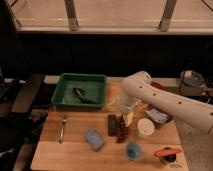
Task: Place grapes in table surface
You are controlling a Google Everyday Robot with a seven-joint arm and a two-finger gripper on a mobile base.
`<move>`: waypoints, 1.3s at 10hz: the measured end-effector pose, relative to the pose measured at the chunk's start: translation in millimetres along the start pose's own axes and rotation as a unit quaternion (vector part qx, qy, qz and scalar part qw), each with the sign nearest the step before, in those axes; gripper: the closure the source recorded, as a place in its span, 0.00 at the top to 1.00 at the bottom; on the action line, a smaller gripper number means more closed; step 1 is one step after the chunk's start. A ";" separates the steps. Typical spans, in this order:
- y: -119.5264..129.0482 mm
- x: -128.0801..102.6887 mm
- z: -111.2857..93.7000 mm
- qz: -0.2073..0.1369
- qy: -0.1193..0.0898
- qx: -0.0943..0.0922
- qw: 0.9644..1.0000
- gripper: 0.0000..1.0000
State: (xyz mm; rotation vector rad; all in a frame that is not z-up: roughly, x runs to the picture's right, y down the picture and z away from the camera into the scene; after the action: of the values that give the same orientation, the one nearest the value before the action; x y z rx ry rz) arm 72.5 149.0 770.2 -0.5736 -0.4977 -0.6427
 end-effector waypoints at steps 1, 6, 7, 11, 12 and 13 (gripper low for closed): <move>1.5 3.0 8.4 0.008 -0.008 0.000 1.000 0.80; 30.3 34.7 18.5 0.064 -0.043 0.020 0.997 0.80; 28.4 33.3 18.9 0.062 -0.043 0.020 0.997 0.80; 27.6 32.3 19.5 0.061 -0.042 0.019 0.997 0.80; 28.6 34.0 19.8 0.067 -0.040 0.017 0.997 0.80; 32.8 37.9 26.3 0.078 -0.041 0.013 0.996 0.80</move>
State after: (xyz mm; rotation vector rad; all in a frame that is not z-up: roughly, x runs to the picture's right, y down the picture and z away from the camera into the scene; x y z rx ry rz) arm 114.4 171.6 800.7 -0.6087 -0.5323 -0.4655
